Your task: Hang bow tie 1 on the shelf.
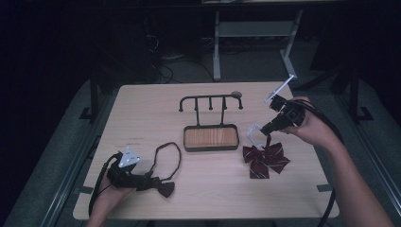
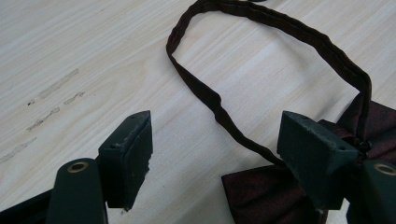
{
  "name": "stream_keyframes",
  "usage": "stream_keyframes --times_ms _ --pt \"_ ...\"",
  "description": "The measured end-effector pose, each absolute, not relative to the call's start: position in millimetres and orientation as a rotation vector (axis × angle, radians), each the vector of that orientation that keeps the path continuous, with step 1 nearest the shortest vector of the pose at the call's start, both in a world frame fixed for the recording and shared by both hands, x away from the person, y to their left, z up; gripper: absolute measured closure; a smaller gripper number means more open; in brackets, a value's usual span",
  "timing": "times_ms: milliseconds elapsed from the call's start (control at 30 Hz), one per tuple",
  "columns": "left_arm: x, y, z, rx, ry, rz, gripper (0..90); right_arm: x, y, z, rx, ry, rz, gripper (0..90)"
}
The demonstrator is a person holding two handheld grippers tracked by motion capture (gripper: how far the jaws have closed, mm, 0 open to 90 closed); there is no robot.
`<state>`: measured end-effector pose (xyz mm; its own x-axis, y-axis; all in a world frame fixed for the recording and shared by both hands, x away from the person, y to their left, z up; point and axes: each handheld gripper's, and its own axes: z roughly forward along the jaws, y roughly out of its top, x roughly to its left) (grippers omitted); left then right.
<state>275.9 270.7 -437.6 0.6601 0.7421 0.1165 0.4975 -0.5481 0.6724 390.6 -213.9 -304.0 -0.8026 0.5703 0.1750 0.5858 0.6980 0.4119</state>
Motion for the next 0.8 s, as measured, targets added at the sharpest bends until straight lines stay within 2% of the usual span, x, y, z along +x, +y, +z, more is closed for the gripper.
stream_keyframes --times_ms 800 --pt "278.8 272.8 -436.9 2.28 0.935 0.54 27.1 392.3 -203.0 -288.2 -0.948 -2.91 -0.715 85.9"
